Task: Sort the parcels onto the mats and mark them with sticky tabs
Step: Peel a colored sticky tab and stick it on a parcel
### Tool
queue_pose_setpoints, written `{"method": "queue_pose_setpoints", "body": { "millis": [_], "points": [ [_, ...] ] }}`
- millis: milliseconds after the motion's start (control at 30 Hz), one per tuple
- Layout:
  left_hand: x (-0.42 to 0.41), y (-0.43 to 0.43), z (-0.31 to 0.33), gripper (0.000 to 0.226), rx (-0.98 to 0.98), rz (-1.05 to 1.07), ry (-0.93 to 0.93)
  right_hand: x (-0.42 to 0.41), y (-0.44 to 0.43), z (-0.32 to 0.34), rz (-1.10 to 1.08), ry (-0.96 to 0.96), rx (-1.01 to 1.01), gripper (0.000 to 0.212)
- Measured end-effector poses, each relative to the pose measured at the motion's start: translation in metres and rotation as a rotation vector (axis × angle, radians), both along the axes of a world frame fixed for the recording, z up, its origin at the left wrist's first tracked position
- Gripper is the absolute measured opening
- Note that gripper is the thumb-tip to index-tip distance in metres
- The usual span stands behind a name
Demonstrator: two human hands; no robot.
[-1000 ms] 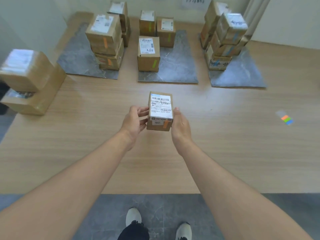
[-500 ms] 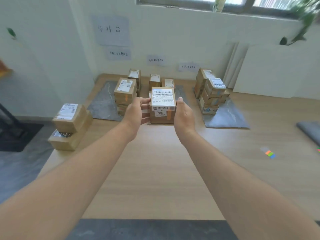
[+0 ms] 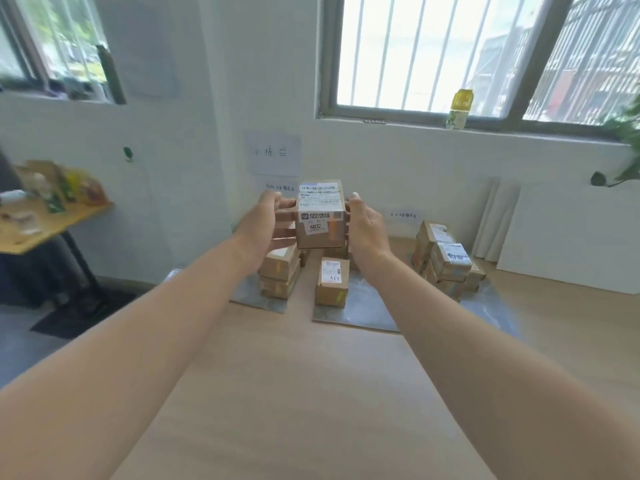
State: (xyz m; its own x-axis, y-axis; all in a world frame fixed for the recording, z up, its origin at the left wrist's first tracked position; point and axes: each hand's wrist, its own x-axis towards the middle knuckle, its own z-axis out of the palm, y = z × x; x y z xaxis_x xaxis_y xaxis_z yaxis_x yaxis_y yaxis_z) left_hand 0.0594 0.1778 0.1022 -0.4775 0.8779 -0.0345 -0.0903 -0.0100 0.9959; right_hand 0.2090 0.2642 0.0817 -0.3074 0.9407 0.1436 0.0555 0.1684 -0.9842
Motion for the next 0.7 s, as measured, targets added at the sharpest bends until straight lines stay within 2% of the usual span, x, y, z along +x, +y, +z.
{"method": "queue_pose_setpoints", "body": {
  "millis": [367, 533, 700],
  "points": [
    [-0.080, 0.018, -0.015, 0.038, -0.004, 0.154, -0.062, -0.091, 0.030, -0.019, 0.142, -0.016, -0.041, 0.044],
    [-0.157, 0.039, -0.039, 0.038, -0.079, 0.144, -0.061, -0.170, 0.044, -0.049, 0.137, -0.018, -0.119, 0.050],
    [-0.253, 0.073, -0.068, 0.034, -0.140, 0.089, -0.104, -0.260, 0.066, -0.082, 0.066, -0.026, -0.190, 0.041]
  ]
}}
